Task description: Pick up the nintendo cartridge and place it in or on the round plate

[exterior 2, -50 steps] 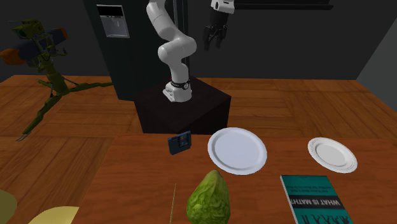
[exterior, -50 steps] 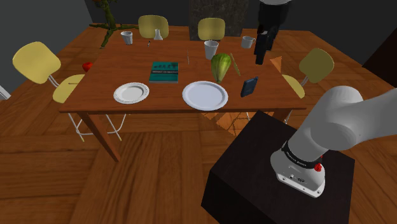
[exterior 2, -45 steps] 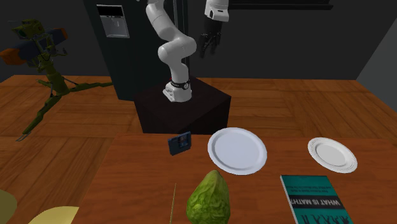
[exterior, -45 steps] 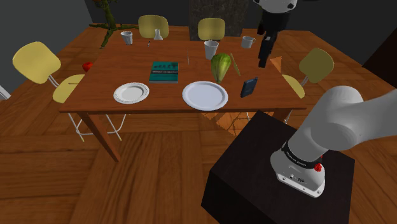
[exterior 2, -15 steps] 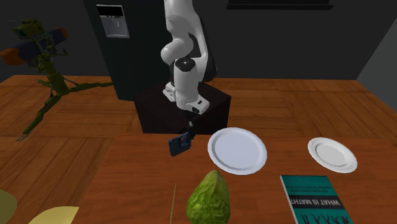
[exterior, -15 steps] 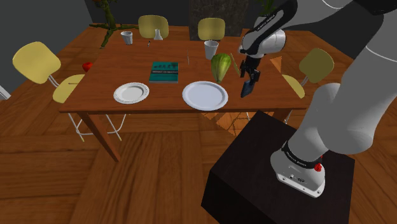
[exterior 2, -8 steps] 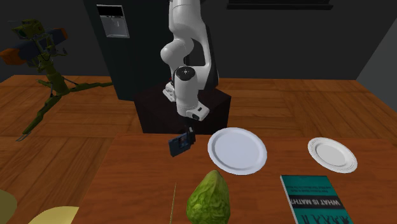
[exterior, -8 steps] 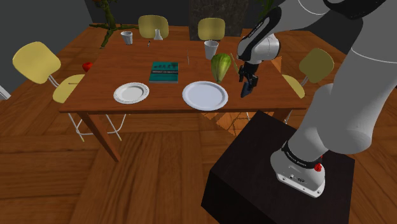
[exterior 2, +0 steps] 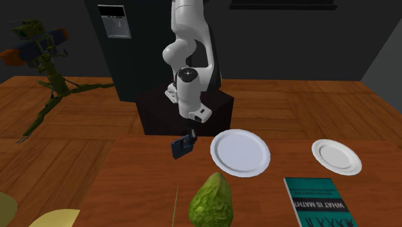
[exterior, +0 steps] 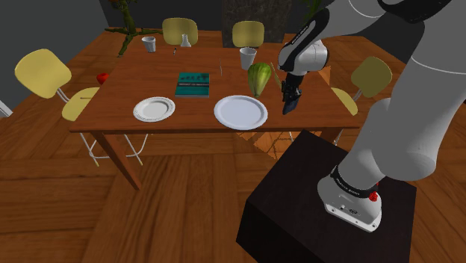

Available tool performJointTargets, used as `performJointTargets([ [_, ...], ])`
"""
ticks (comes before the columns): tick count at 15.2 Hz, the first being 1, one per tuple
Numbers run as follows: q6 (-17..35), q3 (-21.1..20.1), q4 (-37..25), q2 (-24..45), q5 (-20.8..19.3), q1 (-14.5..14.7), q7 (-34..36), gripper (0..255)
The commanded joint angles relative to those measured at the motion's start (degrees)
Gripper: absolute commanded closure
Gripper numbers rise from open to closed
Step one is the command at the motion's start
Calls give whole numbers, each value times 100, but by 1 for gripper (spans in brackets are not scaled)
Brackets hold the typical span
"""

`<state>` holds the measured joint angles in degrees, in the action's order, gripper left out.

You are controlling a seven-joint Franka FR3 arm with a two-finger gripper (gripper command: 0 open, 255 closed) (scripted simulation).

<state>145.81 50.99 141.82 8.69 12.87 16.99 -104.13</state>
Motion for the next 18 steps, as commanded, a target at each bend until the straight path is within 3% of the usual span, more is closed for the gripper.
performJointTargets([
  [1,0,0,0,0,0,0,0,255],
  [8,1,-1,0,1,2,-1,-2,255],
  [13,-336,285,-30,-553,-797,197,572,255],
  [18,-735,341,-114,-1104,-1510,212,1092,255],
])
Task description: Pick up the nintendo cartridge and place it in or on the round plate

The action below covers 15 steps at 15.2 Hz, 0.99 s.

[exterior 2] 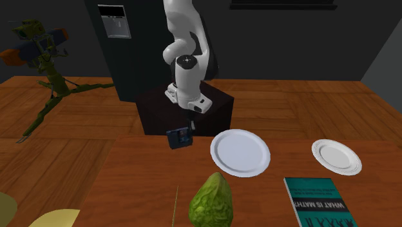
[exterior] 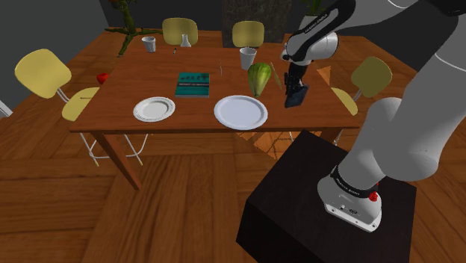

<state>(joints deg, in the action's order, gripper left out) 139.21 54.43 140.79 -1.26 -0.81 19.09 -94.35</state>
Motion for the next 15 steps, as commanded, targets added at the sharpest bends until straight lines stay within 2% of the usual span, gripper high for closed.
performJointTargets([
  [1,-162,-16,-34,-211,-261,-12,201,255],
  [7,-650,-155,-185,-710,-768,-125,583,255],
  [15,-829,-713,-706,-176,-134,520,1317,255],
])
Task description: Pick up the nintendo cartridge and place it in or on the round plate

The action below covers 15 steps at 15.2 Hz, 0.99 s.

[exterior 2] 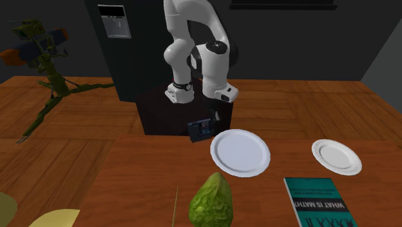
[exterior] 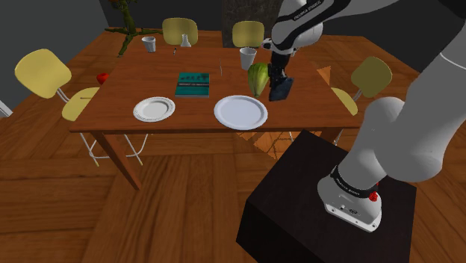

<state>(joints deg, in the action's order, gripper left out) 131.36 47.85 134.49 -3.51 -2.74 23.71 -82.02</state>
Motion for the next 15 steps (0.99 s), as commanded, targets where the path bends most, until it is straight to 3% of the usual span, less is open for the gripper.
performJointTargets([
  [1,-74,-119,-171,142,154,131,154,255],
  [9,-431,-607,-1174,1033,934,575,621,255],
  [13,-698,-851,-1856,1566,1297,691,839,255],
  [15,-567,-881,-1795,1658,1378,663,783,255],
])
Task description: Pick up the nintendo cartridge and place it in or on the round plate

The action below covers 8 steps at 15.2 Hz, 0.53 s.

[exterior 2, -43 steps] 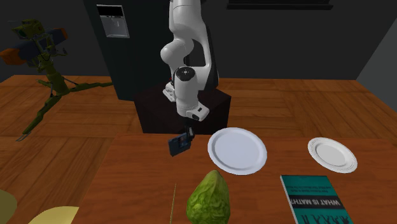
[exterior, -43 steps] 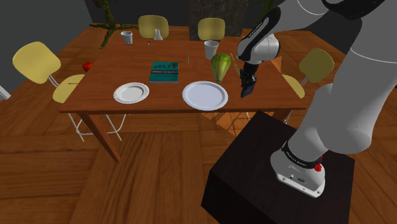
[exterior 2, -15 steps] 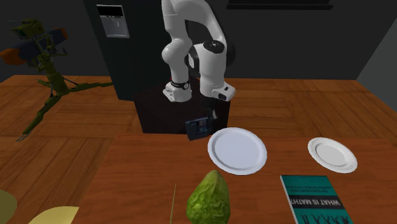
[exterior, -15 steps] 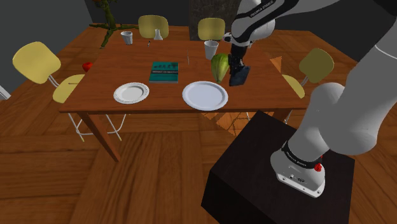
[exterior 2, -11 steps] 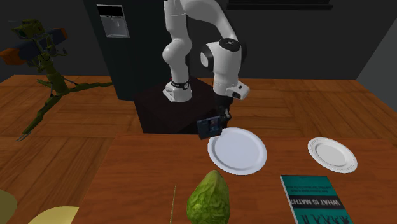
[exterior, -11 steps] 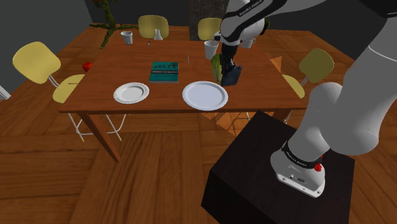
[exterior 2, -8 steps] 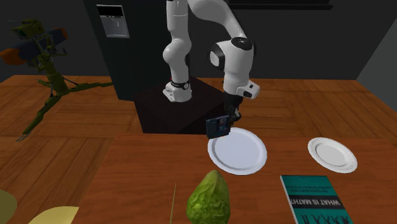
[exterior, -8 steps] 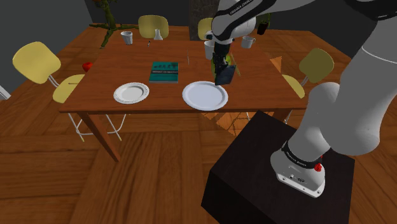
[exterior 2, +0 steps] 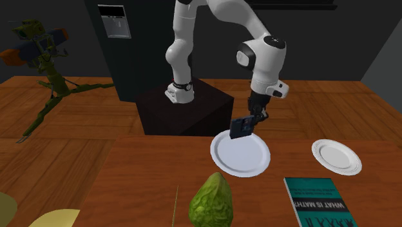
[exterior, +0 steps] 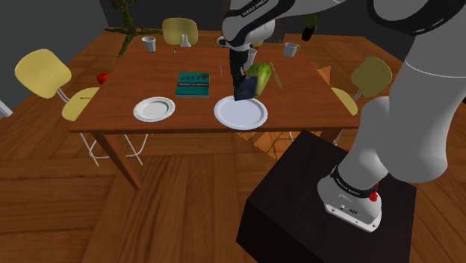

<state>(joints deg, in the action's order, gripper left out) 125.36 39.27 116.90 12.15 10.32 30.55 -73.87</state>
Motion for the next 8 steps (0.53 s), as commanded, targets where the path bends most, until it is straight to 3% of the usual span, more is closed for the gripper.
performJointTargets([
  [1,98,-38,-8,139,116,-34,-61,255],
  [8,534,-171,156,498,442,-145,-282,255],
])
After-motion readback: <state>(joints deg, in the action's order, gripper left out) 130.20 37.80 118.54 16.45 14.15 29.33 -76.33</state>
